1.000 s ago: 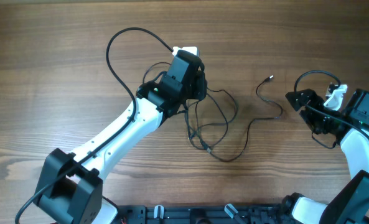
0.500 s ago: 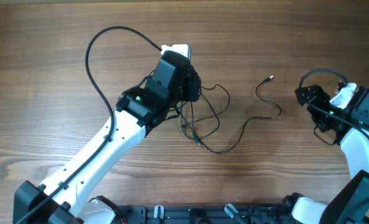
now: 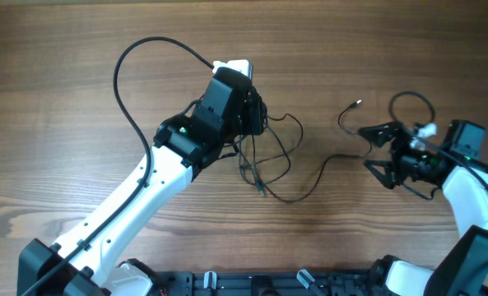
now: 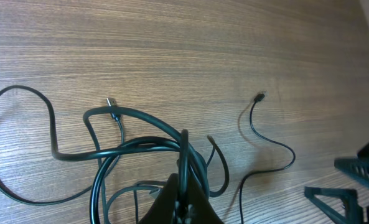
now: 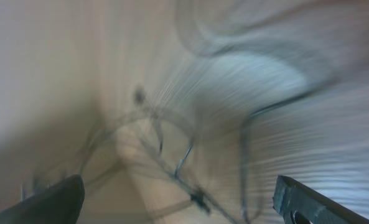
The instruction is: Untangle cables
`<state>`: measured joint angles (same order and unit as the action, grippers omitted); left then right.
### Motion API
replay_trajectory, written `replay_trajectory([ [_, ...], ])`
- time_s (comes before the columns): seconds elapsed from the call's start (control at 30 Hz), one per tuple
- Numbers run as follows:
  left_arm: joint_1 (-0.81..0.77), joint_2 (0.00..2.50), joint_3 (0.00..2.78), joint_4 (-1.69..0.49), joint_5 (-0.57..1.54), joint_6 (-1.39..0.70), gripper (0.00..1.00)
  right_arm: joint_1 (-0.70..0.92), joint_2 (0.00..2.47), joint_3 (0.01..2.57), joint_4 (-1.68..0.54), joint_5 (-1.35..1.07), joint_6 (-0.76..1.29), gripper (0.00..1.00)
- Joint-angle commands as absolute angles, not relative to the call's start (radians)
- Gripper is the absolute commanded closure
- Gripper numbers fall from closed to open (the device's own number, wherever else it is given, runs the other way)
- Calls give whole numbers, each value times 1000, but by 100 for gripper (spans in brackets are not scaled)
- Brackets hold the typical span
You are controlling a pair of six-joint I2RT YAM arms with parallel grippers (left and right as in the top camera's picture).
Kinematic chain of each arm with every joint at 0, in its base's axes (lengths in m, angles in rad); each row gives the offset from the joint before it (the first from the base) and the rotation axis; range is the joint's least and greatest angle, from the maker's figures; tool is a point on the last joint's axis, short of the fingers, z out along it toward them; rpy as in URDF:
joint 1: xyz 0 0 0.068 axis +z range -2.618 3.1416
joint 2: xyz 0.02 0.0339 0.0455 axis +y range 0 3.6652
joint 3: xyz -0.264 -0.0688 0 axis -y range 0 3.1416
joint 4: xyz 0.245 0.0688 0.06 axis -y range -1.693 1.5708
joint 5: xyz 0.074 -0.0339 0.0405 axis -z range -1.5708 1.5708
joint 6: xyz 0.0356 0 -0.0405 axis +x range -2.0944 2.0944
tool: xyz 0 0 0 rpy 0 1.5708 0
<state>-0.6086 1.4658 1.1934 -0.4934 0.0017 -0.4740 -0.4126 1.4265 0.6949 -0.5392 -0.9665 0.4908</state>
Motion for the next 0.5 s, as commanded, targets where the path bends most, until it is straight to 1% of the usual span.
replay_trajectory([
  [0.0, -602, 1448, 1202, -488, 35, -485, 96, -275, 1416, 698, -512, -1205, 265, 0],
  [0.07, -602, 1448, 1202, -488, 78, -475, 96, -183, 1416, 698, -468, -1219, 270, 0],
  [0.17, -602, 1448, 1202, -488, 112, -476, 96, -17, 1416, 698, -343, -1304, 278, 0],
  [0.27, -602, 1448, 1202, -495, 112, -476, 96, 85, 1416, 698, -216, -1282, 315, 0],
  [0.37, -597, 1448, 1202, -511, 111, -476, 96, 114, 1416, 698, -203, -1034, 511, 0],
  [0.47, -584, 1448, 1202, -517, 112, -476, 96, 114, 1416, 698, -390, -870, 561, 0],
])
